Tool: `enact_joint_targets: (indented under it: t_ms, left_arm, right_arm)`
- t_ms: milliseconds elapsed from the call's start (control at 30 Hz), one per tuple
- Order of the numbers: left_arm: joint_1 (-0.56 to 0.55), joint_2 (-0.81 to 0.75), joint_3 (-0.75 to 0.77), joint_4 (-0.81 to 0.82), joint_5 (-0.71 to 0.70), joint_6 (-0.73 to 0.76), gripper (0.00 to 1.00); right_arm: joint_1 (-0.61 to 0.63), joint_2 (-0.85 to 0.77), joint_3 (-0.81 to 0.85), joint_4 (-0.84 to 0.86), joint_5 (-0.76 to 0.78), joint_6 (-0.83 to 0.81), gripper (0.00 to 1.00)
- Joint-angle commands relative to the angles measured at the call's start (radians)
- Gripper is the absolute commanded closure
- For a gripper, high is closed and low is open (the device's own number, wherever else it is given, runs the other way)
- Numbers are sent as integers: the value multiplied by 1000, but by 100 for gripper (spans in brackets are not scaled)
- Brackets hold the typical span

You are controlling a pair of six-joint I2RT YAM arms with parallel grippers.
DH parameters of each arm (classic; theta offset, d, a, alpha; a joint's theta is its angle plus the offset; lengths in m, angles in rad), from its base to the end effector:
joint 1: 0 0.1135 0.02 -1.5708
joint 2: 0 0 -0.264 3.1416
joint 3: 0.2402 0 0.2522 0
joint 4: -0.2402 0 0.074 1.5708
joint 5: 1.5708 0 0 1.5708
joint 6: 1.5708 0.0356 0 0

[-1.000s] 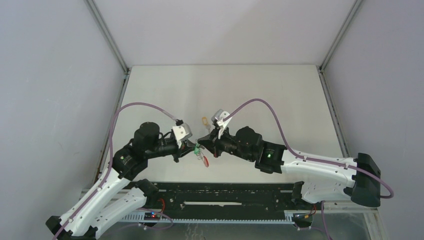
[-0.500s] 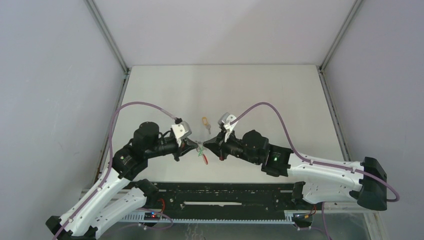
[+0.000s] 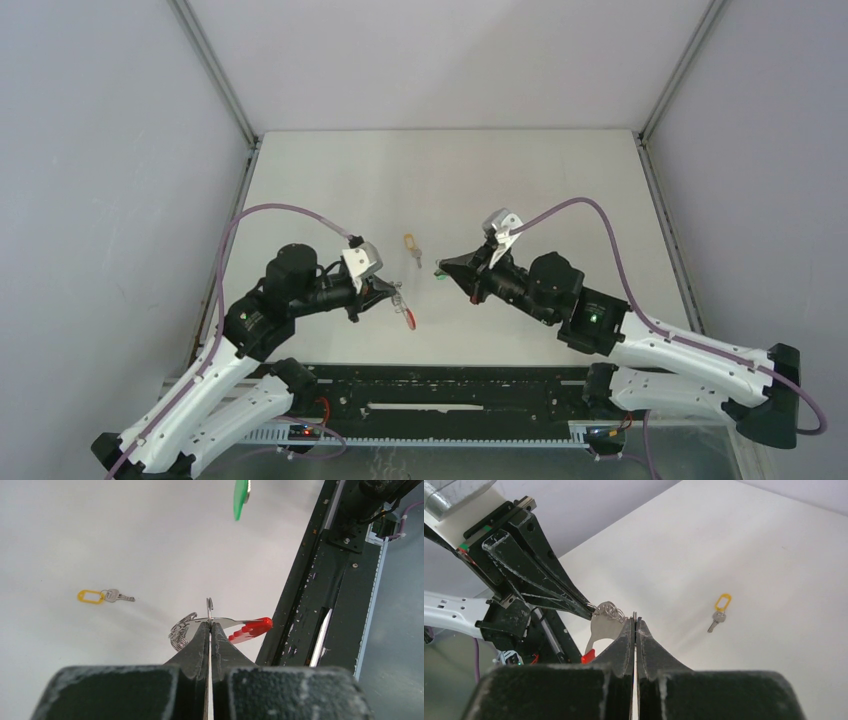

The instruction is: Put the keys on the keyring

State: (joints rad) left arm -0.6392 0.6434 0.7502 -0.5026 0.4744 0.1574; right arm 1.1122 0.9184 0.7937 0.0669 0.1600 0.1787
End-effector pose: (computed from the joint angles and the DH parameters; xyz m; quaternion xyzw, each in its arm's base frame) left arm 0.1054 -0.0986 0.3169 0.4338 0.6952 -0.3185 0.4765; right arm 0.1021 0.1940 0.3460 -0.2772 0.6721 0.3652 0.5815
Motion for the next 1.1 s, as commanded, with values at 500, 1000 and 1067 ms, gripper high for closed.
enact_joint_targets:
  t_ms: [500, 1000, 1067]
  left_arm:
    - [-7, -8, 13, 42, 13, -21, 100]
    - [-6, -14, 8, 42, 11, -23, 100]
    - [-7, -14, 6, 42, 12, -21, 100]
  right_arm:
    - [109, 208, 56, 130, -9, -91, 100]
    - [113, 269, 96, 174, -74, -76, 100]
    - [113, 272, 96, 178, -77, -77, 100]
